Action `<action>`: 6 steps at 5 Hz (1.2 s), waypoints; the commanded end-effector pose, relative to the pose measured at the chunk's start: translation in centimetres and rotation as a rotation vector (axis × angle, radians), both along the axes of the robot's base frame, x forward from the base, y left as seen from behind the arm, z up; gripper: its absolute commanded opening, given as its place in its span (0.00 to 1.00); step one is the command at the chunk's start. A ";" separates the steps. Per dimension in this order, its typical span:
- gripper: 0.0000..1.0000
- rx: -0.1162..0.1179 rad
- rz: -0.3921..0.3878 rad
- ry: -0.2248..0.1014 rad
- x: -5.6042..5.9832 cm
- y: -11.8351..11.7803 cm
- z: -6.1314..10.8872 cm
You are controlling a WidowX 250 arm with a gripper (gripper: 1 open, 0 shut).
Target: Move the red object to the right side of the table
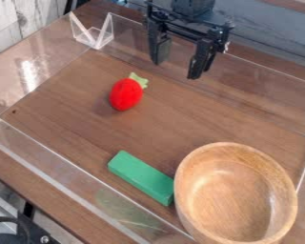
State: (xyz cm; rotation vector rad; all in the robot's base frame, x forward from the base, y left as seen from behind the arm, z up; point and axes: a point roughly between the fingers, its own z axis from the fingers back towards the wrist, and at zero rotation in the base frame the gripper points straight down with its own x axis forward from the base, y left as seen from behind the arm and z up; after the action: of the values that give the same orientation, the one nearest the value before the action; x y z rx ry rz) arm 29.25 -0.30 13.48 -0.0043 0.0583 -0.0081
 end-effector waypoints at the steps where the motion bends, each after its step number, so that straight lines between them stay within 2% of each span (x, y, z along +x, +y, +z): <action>1: 1.00 0.000 -0.024 0.023 0.1 0.2 -1.8; 2: 1.00 0.006 -0.056 -0.006 -0.1 2.7 -3.6; 3: 1.00 0.011 -0.113 -0.058 -0.1 5.9 -4.5; 4: 1.00 0.020 -0.150 -0.135 -0.2 6.7 -4.4; 5: 1.00 0.001 -0.192 -0.207 0.2 6.8 -4.2; 6: 1.00 -0.007 -0.203 -0.252 0.6 7.1 -3.9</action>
State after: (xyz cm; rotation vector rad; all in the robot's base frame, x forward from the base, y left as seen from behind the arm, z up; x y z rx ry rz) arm 29.42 6.54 7.46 -0.0289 -0.1244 -0.2114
